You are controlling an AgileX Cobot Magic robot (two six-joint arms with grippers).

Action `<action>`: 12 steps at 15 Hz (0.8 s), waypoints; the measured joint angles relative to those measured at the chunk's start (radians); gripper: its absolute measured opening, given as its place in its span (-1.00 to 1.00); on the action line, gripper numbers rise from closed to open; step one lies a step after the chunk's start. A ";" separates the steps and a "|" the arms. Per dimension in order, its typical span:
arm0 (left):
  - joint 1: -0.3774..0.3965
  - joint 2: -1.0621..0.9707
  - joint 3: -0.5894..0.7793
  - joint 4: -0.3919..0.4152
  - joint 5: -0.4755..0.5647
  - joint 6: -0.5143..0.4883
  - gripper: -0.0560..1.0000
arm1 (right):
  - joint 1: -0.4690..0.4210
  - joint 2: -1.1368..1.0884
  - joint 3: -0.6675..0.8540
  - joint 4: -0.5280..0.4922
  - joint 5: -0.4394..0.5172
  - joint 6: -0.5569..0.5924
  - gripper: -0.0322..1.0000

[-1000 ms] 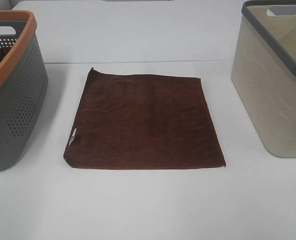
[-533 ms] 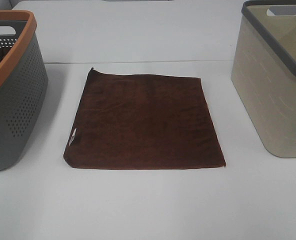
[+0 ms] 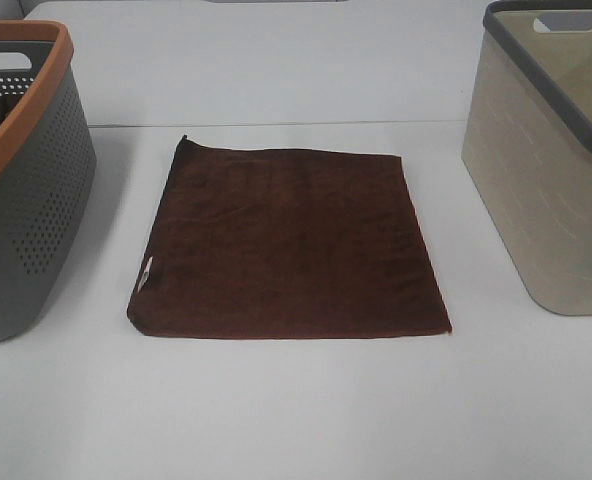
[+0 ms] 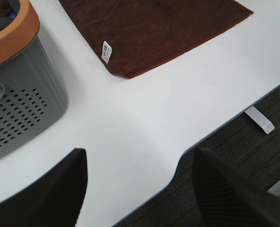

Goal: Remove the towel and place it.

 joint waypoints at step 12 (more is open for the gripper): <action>0.381 -0.174 0.000 -0.001 0.000 -0.001 0.27 | -0.313 0.000 0.000 0.000 0.000 0.000 0.48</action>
